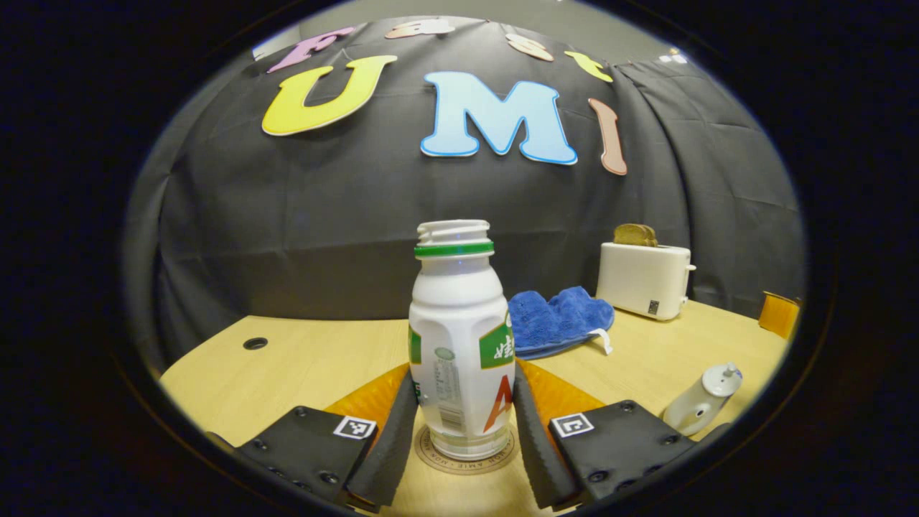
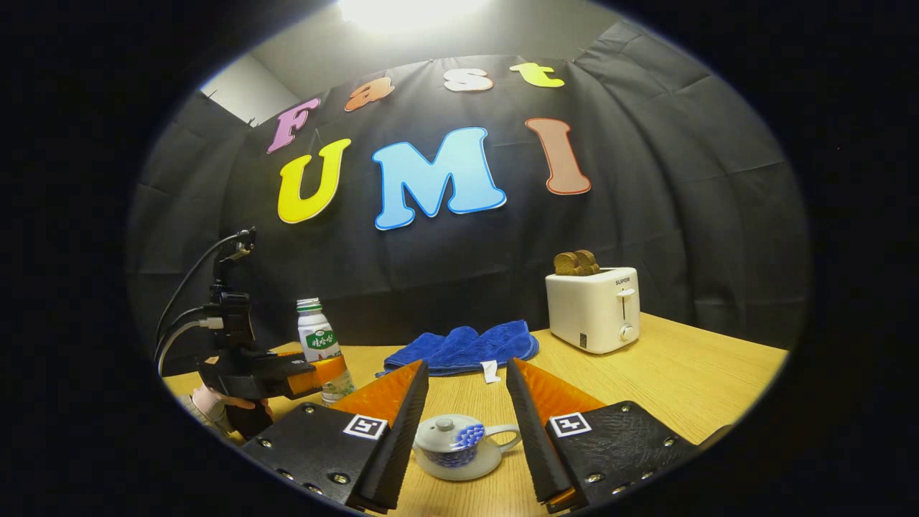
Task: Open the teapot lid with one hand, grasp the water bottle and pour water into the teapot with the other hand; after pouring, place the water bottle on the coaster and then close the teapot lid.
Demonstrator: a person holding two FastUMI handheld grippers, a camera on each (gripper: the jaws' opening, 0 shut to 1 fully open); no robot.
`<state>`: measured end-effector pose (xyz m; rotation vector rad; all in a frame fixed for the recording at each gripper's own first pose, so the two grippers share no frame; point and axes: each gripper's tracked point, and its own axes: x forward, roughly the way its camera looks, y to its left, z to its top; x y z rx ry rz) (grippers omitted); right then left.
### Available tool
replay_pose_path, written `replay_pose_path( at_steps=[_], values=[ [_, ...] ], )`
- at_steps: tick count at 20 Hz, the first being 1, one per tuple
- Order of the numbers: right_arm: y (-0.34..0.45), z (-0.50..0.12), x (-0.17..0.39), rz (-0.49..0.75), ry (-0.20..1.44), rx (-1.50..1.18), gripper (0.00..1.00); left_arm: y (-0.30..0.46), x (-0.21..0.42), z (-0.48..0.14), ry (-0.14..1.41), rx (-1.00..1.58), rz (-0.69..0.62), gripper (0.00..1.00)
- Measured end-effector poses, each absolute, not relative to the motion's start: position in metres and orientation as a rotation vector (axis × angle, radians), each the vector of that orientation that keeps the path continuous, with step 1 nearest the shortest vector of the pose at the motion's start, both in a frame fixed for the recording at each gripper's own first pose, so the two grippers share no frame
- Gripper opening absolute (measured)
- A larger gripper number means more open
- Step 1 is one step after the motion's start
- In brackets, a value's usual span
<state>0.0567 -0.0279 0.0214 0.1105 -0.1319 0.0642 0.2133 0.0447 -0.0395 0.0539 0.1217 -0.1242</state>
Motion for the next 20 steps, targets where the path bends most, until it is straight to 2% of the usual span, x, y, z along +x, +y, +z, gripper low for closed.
replay_pose_path(
  at_steps=[2,3,4,5,8,11,12,20],
  values=[
    [-0.029,0.022,0.057,0.061,-0.132,0.117,0.67,0.045,0.213,-0.039,0.122,0.055,-0.122,0.79],
    [-0.030,0.022,0.057,0.060,-0.134,0.119,0.67,0.045,0.213,-0.040,0.123,0.057,-0.121,0.80],
    [-0.030,0.022,0.057,0.057,-0.134,0.120,0.67,0.045,0.213,-0.040,0.123,0.060,-0.120,0.72],
    [-0.031,0.022,0.058,0.056,-0.132,0.121,0.67,0.044,0.213,-0.039,0.124,0.067,-0.119,0.77],
    [-0.031,0.020,0.057,0.059,-0.127,0.124,0.67,0.044,0.212,-0.036,0.117,0.065,-0.115,0.76],
    [-0.032,0.021,0.058,0.055,-0.127,0.123,0.67,0.044,0.210,-0.033,0.104,0.057,-0.109,0.96],
    [-0.032,0.020,0.058,0.055,-0.127,0.124,0.67,0.046,0.208,-0.031,0.104,0.059,-0.103,1.00],
    [-0.026,0.025,0.055,0.077,-0.139,0.130,0.67,0.046,0.177,-0.009,0.051,0.068,-0.084,1.00]
  ],
)
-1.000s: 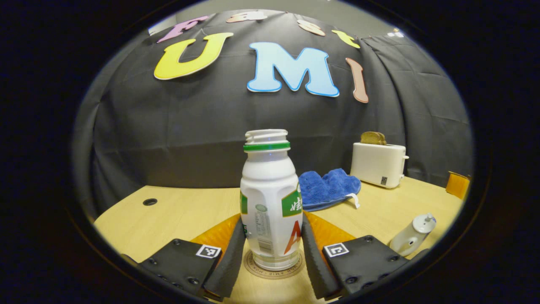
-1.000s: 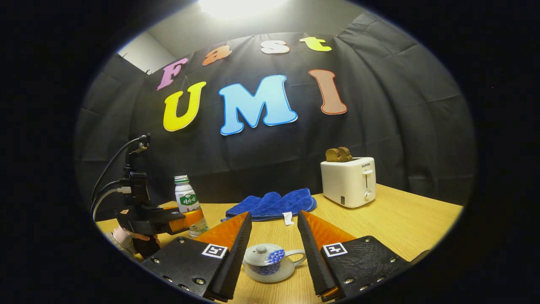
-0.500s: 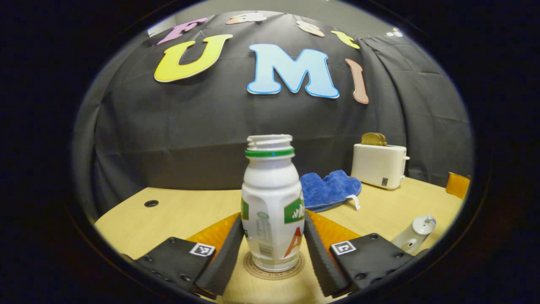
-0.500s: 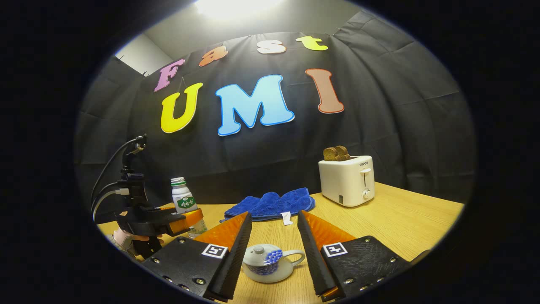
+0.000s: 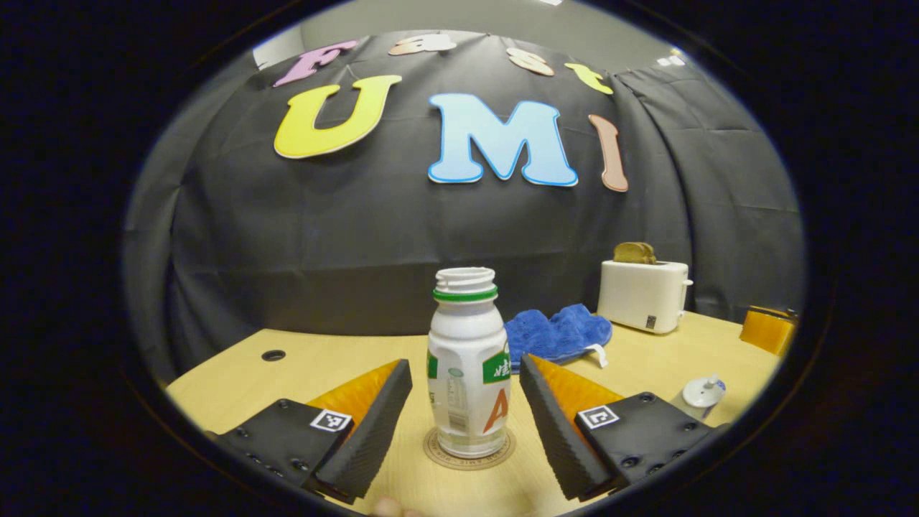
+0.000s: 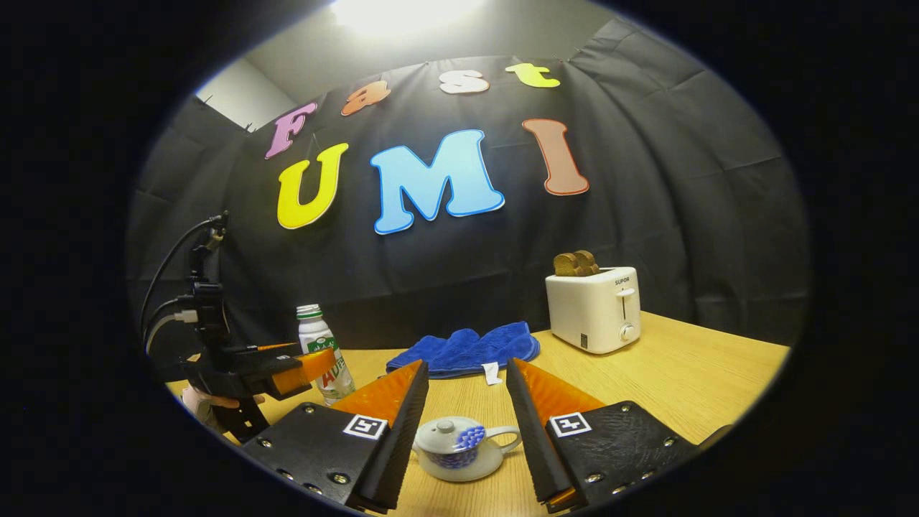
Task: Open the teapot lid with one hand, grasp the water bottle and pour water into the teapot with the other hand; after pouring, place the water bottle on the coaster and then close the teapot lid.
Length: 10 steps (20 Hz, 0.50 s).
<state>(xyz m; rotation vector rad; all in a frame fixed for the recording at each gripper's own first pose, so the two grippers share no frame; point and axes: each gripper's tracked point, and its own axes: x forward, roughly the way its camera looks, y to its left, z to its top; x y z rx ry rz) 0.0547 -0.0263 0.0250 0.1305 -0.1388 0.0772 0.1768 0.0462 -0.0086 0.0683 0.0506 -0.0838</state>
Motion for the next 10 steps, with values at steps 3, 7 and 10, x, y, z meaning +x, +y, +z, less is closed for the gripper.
replay_pose_path(
  at_steps=[3,7,10],
  values=[
    [-0.022,0.029,0.051,0.090,-0.149,0.120,0.67,0.047,0.155,-0.006,0.039,0.074,-0.069,1.00],
    [-0.019,0.025,0.036,0.090,-0.143,0.112,0.68,0.043,0.110,0.003,0.010,0.061,-0.056,1.00],
    [-0.014,0.014,0.018,0.089,-0.120,0.101,0.67,0.034,0.075,0.006,-0.010,0.070,-0.048,1.00]
  ],
)
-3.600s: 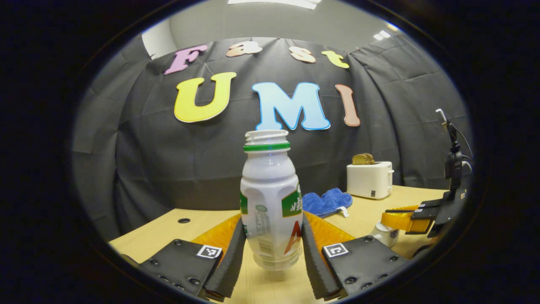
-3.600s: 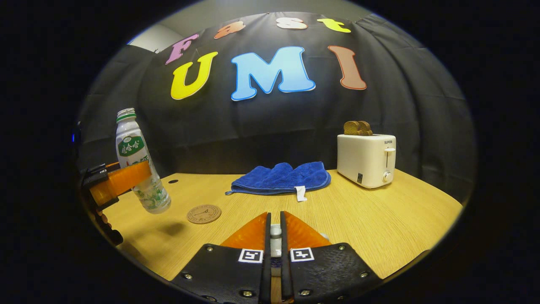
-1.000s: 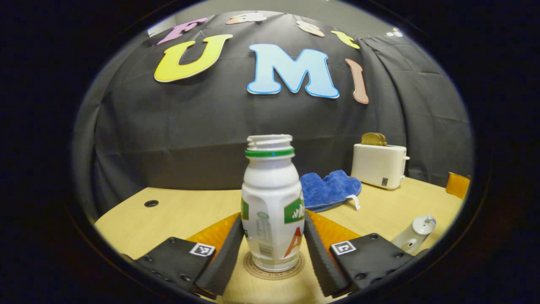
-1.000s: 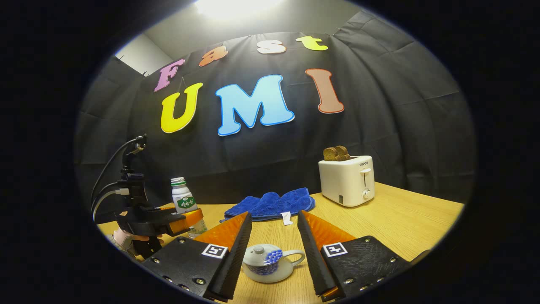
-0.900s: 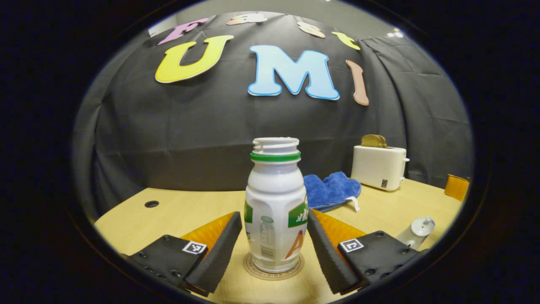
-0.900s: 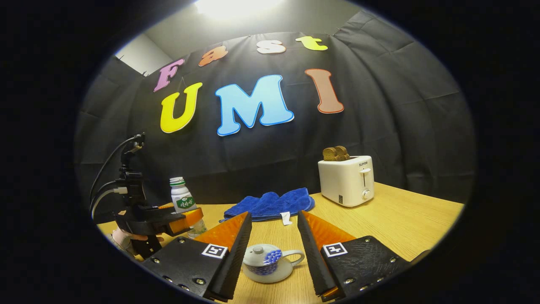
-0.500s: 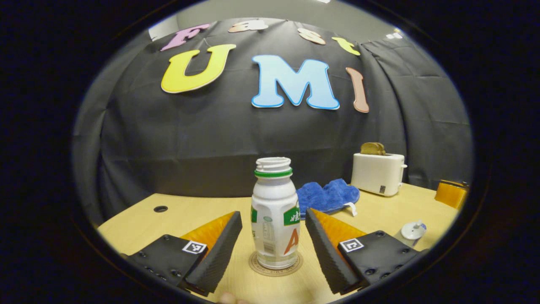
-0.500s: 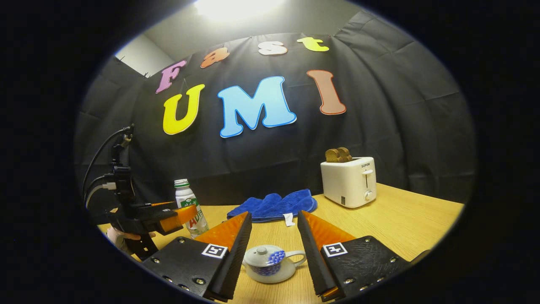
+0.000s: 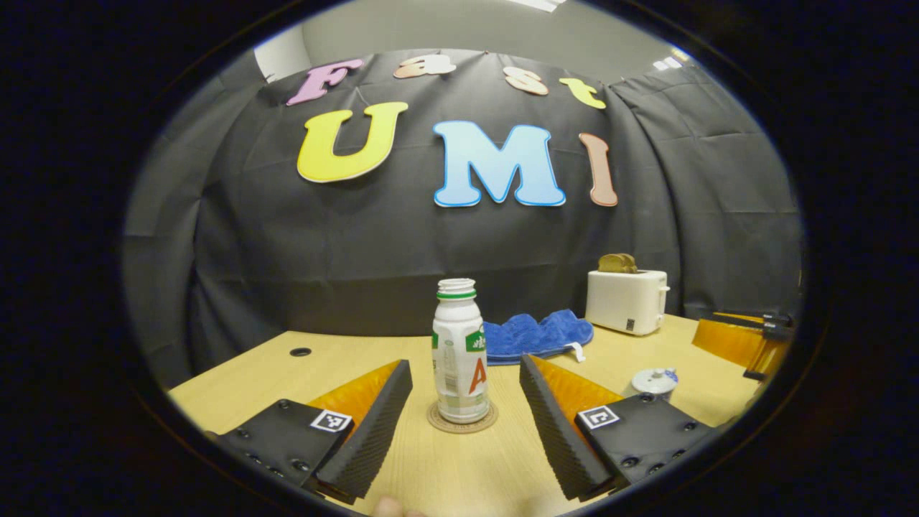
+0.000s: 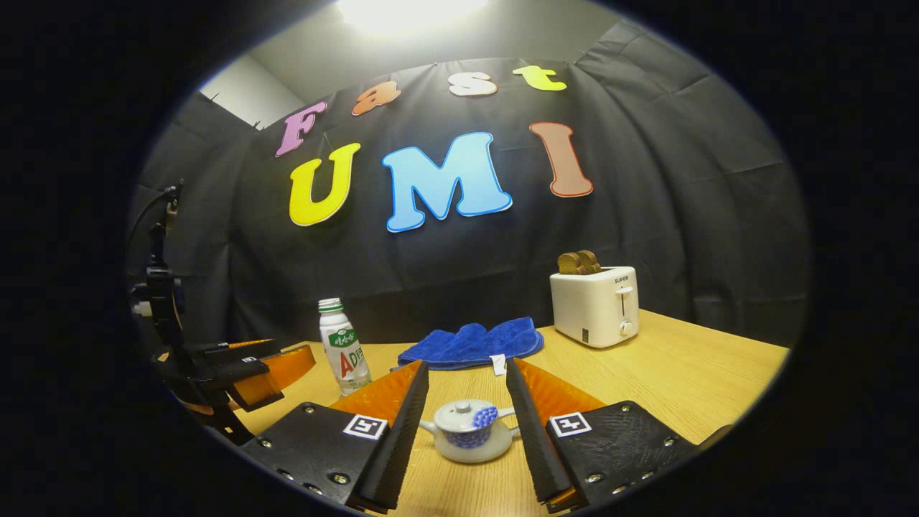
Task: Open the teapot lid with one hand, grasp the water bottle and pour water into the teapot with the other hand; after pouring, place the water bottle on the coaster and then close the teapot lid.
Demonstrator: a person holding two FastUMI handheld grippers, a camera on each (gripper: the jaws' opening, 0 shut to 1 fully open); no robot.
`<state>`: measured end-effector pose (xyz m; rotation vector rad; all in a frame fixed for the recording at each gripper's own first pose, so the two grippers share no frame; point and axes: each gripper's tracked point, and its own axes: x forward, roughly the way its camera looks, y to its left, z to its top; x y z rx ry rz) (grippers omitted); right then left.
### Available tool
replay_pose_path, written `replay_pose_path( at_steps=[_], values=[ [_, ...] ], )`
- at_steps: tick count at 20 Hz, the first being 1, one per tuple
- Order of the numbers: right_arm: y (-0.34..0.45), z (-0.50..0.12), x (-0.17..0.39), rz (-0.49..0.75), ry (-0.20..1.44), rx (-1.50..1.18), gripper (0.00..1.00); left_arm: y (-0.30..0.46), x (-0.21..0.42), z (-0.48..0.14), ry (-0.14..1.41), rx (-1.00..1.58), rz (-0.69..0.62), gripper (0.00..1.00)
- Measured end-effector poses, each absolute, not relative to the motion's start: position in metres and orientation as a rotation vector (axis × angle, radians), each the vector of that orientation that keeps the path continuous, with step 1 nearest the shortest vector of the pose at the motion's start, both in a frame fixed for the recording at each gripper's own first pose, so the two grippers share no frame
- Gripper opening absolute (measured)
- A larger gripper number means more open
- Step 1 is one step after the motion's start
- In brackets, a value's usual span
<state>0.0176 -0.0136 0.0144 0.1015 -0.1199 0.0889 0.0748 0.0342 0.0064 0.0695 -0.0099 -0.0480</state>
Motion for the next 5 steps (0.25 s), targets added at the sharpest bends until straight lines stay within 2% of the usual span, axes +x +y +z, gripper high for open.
replay_pose_path(
  at_steps=[5],
  values=[
    [-0.006,0.005,-0.008,0.089,-0.098,0.083,0.68,0.026,0.025,0.012,-0.059,0.067,-0.008,1.00]
  ],
)
